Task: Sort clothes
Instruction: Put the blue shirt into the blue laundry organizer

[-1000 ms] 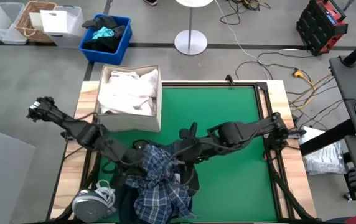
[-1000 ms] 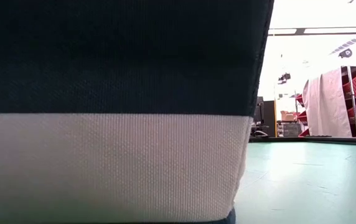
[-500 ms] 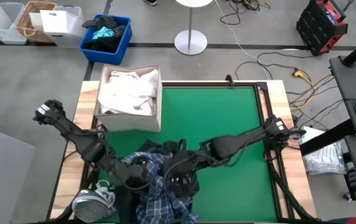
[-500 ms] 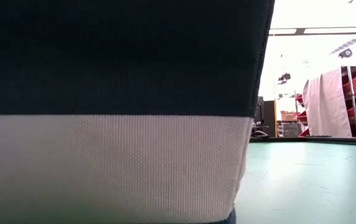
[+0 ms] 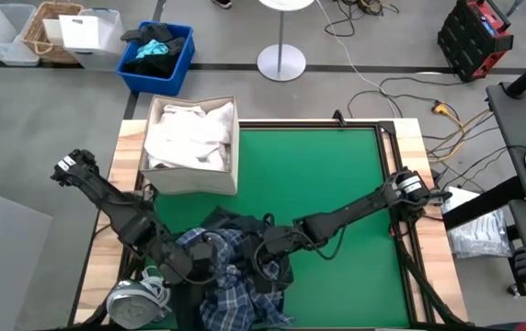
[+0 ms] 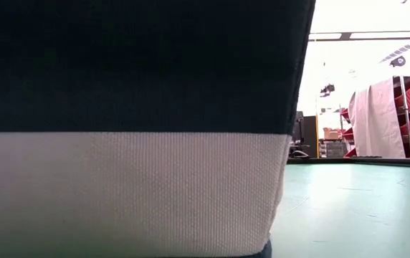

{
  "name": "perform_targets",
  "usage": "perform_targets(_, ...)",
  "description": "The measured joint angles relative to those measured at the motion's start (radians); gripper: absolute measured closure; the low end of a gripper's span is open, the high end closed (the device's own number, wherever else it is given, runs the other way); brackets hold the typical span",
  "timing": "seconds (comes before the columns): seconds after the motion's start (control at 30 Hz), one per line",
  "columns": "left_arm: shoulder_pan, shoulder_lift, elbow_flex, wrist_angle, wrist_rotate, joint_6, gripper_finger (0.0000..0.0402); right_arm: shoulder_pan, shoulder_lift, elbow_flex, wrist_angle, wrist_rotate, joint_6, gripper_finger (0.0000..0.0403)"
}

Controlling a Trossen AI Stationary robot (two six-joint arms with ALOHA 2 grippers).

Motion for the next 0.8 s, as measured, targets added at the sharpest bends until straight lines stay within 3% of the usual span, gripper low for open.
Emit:
perform_targets(0.13, -0.002, -0.001, 0.120, -0.095, -0.002, 0.056, 0.0401, -0.014, 0.000, -0.053, 0.008, -0.001, 0.035, 0.0391)
perform_targets(0.23, -0.003, 0.007, 0.200, -0.211, -0.133, 0.116, 0.0401, -0.016, 0.002, -0.061, 0.001, 0.001, 0.009, 0.0391)
perform_targets(0.33, -0.001, 0.022, 0.206, -0.286, -0.231, 0.171, 0.0401, -0.016, 0.005, -0.061, -0.014, 0.006, 0.001, 0.0391)
perform_targets(0.47, -0.016, 0.039, 0.125, -0.244, -0.229, 0.226, 0.0401, -0.016, 0.022, -0.062, -0.019, 0.006, 0.005, 0.0391)
perform_targets(0.8, -0.038, 0.041, -0.165, 0.049, -0.281, 0.164, 0.0401, -0.012, 0.073, -0.064, -0.020, -0.001, 0.038, 0.0391)
